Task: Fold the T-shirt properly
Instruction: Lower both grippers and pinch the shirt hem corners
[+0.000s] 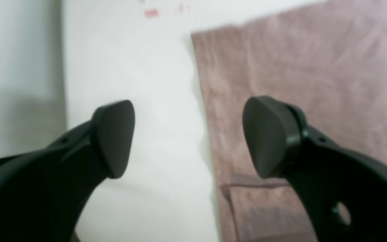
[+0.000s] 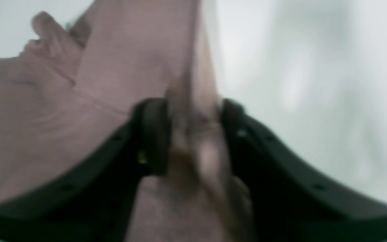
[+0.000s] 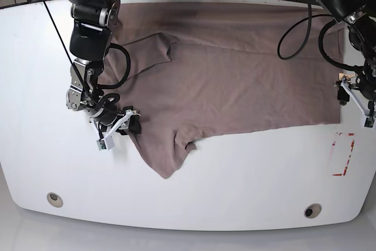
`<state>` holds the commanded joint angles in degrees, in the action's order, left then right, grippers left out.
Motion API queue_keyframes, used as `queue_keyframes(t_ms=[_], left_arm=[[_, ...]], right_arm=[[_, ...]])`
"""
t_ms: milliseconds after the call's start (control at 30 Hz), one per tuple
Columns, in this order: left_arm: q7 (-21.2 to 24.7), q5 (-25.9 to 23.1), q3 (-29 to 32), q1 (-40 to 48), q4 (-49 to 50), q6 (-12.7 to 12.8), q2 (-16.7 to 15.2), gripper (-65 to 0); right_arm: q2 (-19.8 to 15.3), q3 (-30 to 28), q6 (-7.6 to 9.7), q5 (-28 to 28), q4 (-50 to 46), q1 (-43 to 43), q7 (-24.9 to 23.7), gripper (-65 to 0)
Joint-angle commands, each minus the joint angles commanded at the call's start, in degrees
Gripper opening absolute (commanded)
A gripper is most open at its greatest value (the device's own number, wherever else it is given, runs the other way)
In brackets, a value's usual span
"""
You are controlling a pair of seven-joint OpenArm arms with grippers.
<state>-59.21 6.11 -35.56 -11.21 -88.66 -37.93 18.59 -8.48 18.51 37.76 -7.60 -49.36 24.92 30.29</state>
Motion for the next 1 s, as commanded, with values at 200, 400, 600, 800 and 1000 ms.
queue_keyframes(t_ms=[200,400,600,800,1000], left_arm=[[6.7,0.4,0.2,-4.0,13.8,4.3,2.4,-12.5],[11.7,0.1,0.2,-9.4,26.7,4.8,3.2,-4.9],[17.1,0.1,0.4,-12.4,36.8,4.9,3.4,-5.0],[17.8,0.1,0.4,-14.2,42.2,4.9,3.3,-4.9],[17.8,0.1,0.4,-14.9,43.5,4.9,2.5,-5.0]], right_arm=[[0.0,-0.1,0.18,0.0,-0.1,0.2,0.0,-59.5],[-0.1,-0.1,0.18,0.0,-0.1,0.2,0.0,-59.5],[-0.1,-0.1,0.18,0.0,-0.1,0.0,0.0,-59.5],[-0.1,-0.1,0.18,0.0,-0.1,0.0,0.0,-59.5],[-0.1,-0.1,0.26,0.0,-0.1,0.0,0.1,-59.5]])
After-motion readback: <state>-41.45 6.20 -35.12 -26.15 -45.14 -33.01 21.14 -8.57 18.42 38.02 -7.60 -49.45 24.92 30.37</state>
